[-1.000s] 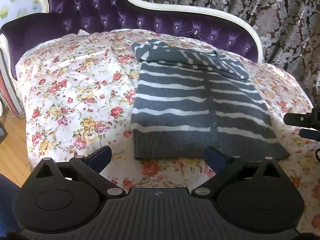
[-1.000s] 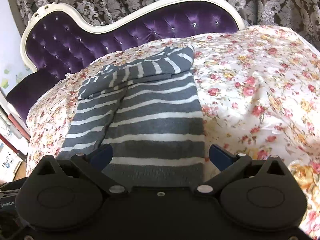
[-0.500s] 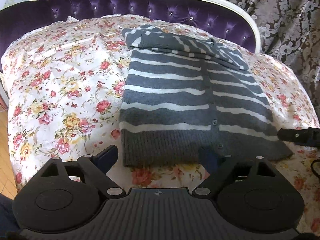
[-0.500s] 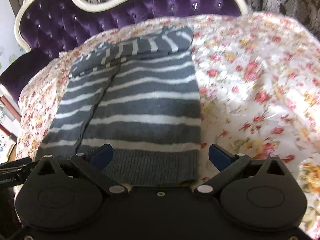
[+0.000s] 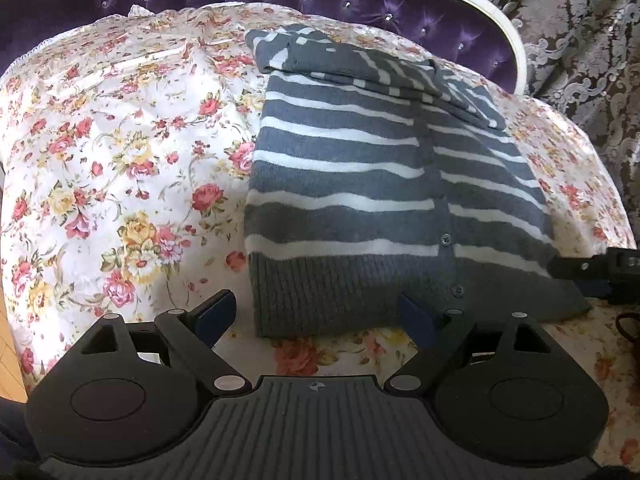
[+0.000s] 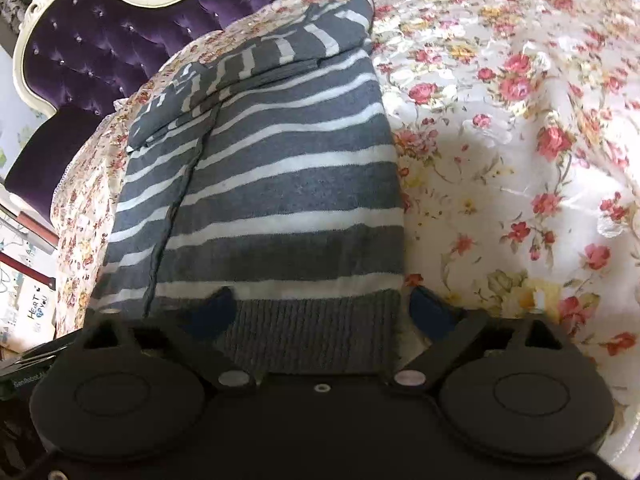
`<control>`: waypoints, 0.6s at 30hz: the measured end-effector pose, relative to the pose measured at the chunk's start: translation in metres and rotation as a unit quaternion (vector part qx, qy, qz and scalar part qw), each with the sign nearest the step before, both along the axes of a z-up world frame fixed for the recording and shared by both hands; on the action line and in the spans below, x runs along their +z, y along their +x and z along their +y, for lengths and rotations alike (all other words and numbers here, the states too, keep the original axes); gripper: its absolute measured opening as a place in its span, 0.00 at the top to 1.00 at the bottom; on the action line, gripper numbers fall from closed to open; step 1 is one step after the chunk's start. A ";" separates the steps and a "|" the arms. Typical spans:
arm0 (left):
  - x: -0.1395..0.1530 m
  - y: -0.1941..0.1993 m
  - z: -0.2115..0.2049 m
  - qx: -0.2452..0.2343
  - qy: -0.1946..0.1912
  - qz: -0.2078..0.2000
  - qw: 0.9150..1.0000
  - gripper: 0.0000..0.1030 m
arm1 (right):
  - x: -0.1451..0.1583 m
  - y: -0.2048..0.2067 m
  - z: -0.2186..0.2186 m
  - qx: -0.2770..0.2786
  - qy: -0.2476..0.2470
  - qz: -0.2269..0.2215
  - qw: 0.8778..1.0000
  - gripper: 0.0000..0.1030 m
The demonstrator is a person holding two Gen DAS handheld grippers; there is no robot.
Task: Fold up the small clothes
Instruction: 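Close the right tool on the ribbed hem while the left tool grasps it too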
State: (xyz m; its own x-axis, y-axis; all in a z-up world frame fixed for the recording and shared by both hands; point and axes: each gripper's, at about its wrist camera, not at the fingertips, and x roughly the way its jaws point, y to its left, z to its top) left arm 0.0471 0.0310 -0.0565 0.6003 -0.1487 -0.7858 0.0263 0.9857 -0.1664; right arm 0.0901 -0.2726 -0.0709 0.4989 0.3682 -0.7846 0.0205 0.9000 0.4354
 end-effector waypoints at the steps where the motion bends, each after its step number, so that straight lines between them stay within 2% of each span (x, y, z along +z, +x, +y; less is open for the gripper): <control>1: 0.000 0.001 0.000 0.000 0.002 0.000 1.000 0.15 | -0.001 0.000 -0.001 0.000 0.004 0.001 1.000 0.24; 7: -0.001 0.010 0.004 0.004 -0.002 0.003 1.000 0.16 | -0.003 -0.003 -0.003 0.008 0.024 0.000 1.000 0.33; 14: -0.001 0.022 -0.002 -0.020 -0.025 -0.001 0.999 0.17 | -0.006 0.001 0.000 0.016 0.028 0.008 0.999 0.43; 15: -0.002 0.023 -0.001 -0.019 -0.026 -0.003 0.999 0.19 | -0.006 0.001 0.000 0.017 0.028 0.009 0.999 0.45; 16: -0.002 0.023 0.000 -0.014 -0.028 -0.007 1.000 0.27 | -0.006 0.002 0.000 0.017 0.029 0.008 0.999 0.47; 17: -0.001 0.024 0.001 -0.009 -0.028 -0.010 1.000 0.40 | -0.006 0.002 -0.001 0.014 0.032 0.008 0.999 0.56; 18: -0.001 0.024 0.003 -0.004 -0.027 -0.013 1.000 0.48 | -0.007 0.001 -0.001 0.011 0.036 0.007 0.999 0.64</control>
State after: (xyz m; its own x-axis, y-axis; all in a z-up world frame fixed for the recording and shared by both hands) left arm 0.0711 0.0335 -0.0573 0.6193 -0.1953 -0.7605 0.0398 0.9751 -0.2181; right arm 0.0916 -0.2740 -0.0778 0.4780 0.4356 -0.7627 0.0072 0.8664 0.4993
